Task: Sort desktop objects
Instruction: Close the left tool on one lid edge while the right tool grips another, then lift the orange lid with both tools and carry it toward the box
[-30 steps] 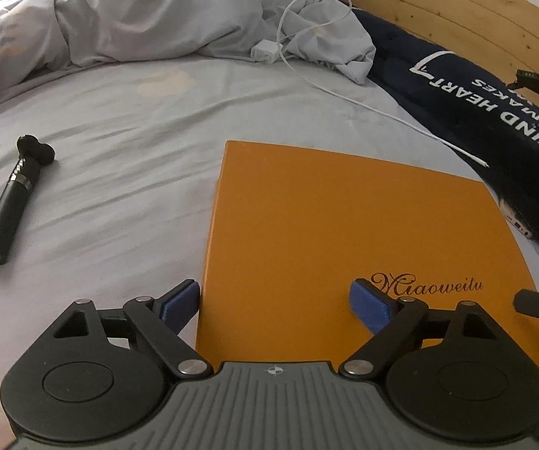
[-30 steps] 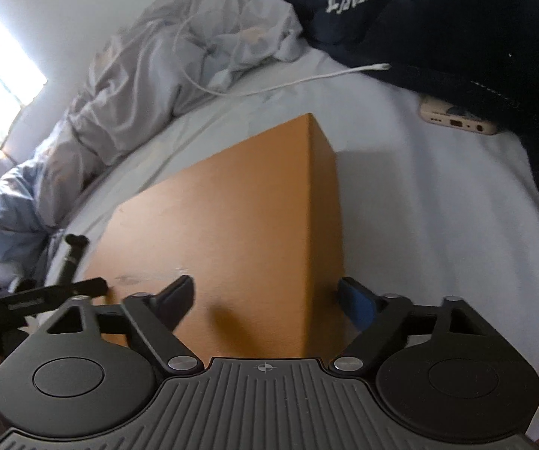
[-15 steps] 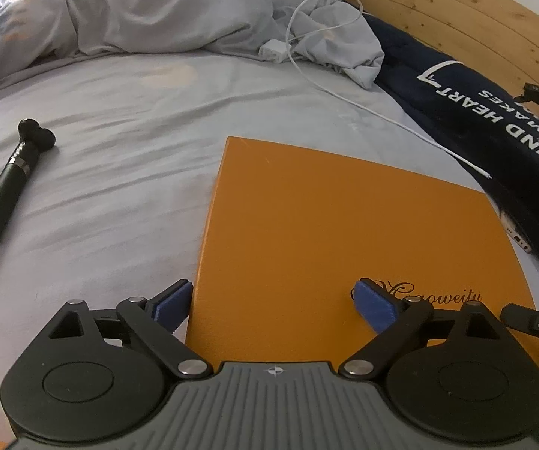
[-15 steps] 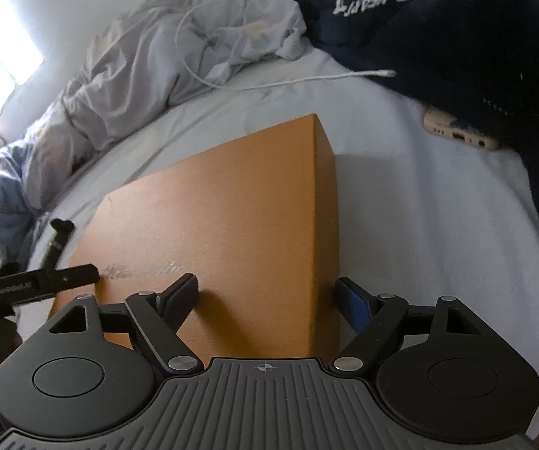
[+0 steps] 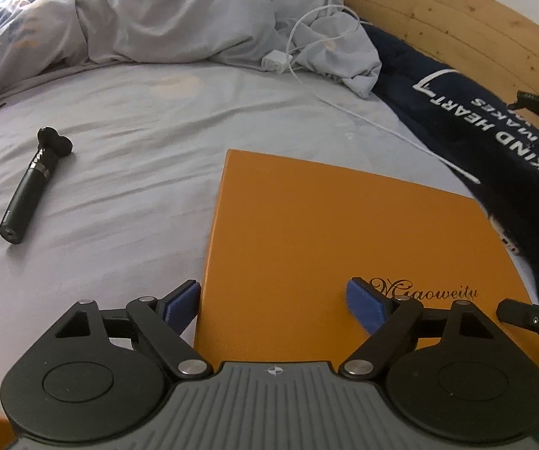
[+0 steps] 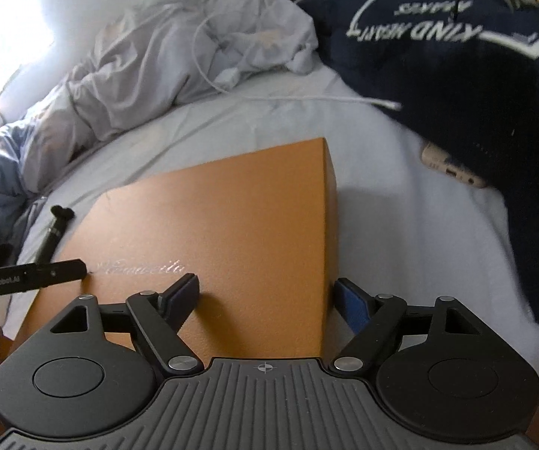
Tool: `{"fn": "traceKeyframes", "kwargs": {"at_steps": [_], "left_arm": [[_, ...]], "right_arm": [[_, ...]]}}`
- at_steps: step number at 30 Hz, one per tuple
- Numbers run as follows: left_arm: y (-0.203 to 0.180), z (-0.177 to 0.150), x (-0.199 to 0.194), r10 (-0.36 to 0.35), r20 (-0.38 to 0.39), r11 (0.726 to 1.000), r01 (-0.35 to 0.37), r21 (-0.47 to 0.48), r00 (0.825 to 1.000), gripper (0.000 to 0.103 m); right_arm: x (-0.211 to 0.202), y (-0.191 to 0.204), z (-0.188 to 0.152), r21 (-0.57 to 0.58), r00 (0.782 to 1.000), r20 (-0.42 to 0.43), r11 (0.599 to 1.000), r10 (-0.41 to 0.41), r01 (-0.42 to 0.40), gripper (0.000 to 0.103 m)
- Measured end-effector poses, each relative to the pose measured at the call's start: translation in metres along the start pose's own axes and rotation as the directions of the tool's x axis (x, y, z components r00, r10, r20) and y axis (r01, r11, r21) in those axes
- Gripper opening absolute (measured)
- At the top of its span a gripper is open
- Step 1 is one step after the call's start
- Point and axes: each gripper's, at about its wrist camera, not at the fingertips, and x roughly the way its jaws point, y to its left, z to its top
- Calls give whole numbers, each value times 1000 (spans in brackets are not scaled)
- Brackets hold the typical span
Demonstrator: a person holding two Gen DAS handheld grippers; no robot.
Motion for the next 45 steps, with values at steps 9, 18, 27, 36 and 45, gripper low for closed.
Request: {"fn": "traceKeyframes", "kwargs": {"at_steps": [9,18,27,36,45], "left_arm": [[0,6,-43,-17,57,1000,18,-20,998,88],[6,12,-109,-20,148,999,26,-38,989,88],[30,12,-182,-4,237,997,22,-76,972,88],[67,-2,-248,68,309,991,-29,-128,949,88],[107,-33,-304,153,323,979,-99,-178,934,88]], "right_arm": [[-39,20,14,-31,999,43,1000,-1,3,81],[-91,68,28,-83,996,83,996,41,-34,81],[-142,117,41,-137,989,119,988,87,-71,81],[-165,181,29,-211,984,76,967,162,-143,81],[-171,238,5,-284,976,3,936,218,-208,81]]}}
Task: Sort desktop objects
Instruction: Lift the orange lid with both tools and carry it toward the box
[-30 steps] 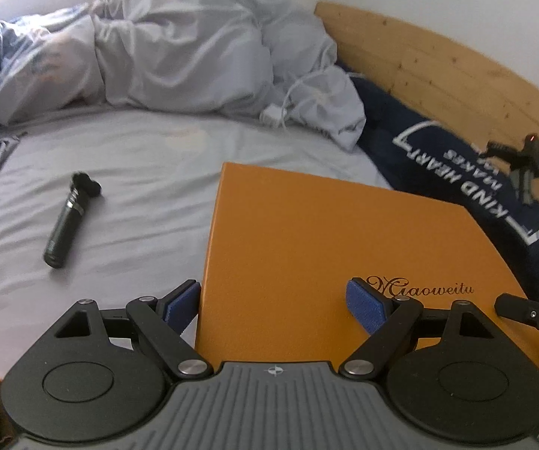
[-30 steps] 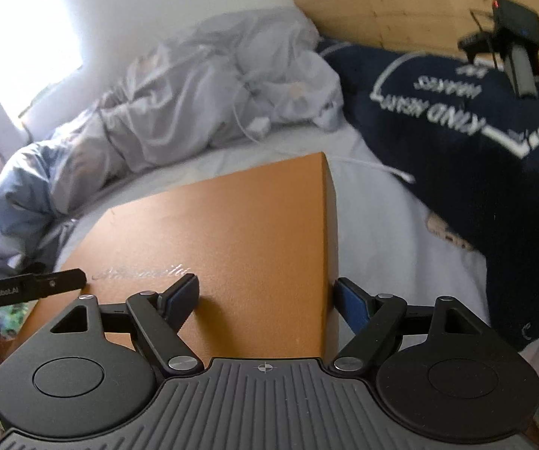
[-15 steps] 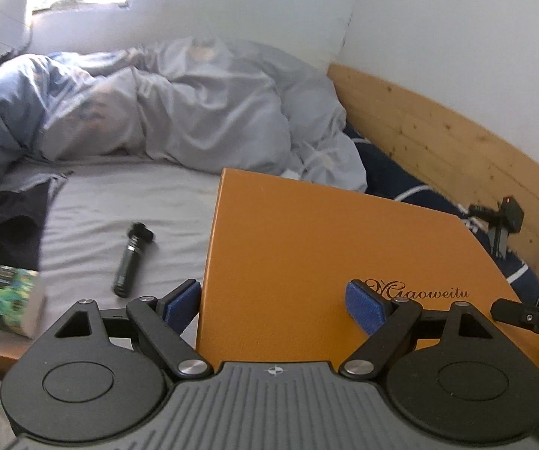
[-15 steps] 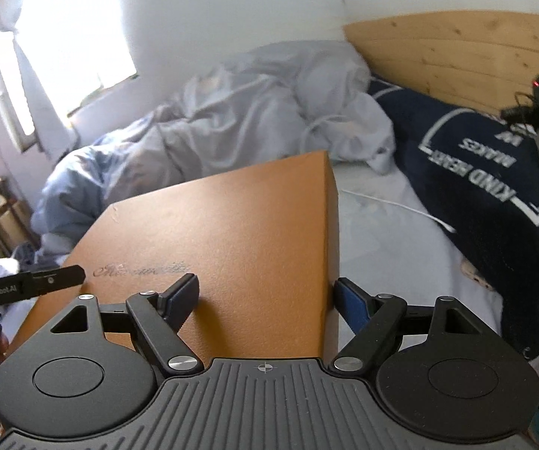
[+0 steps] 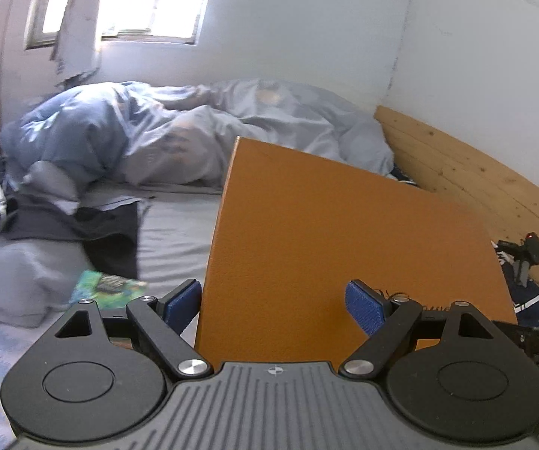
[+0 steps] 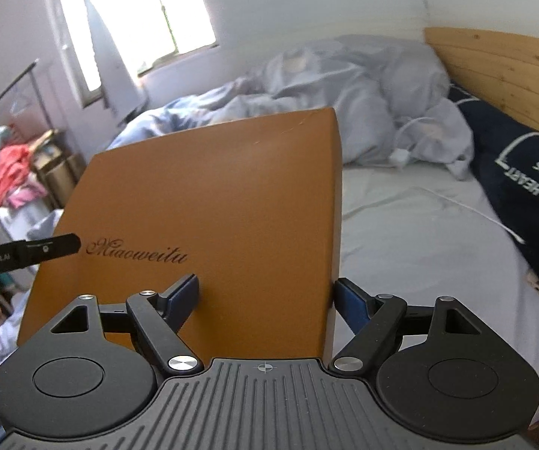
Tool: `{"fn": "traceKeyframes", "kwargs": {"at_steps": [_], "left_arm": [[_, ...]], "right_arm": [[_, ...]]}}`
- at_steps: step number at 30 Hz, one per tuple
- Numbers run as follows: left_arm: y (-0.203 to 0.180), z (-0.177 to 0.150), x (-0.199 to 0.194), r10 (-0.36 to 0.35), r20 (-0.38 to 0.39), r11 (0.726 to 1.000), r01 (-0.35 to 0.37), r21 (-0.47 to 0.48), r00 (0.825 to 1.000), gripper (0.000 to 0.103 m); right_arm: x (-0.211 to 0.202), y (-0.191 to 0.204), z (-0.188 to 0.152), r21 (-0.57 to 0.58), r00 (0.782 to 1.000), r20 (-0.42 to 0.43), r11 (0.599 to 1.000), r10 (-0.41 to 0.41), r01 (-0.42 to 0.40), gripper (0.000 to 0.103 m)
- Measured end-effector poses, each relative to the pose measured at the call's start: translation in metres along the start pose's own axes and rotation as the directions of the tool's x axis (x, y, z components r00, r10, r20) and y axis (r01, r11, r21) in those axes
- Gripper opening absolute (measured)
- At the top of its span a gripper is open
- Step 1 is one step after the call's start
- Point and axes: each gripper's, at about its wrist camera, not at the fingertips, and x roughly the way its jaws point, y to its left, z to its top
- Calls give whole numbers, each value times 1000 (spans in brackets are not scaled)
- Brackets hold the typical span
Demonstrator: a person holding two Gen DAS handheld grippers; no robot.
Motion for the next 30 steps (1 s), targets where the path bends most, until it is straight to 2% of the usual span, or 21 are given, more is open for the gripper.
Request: {"fn": "traceKeyframes", "kwargs": {"at_steps": [7,14,19,30], "left_arm": [[41,-10,-37,41,-14,999,-41,-32,999,88],[79,-23,-62,103,-25,993,-104,-56,994,88],[95,-35,-65,124,-32,990,-126,-56,992,88],[123,-65,-38,127,-119,989,-135,-66,985,88]], "right_arm": [[5,48,-5,-56,997,-45,997,55,-58,81],[19,80,-25,-75,992,-101,994,69,-77,81],[30,102,-40,-87,987,-142,992,76,-89,81],[55,146,-72,-106,969,-230,988,88,-115,81]]}}
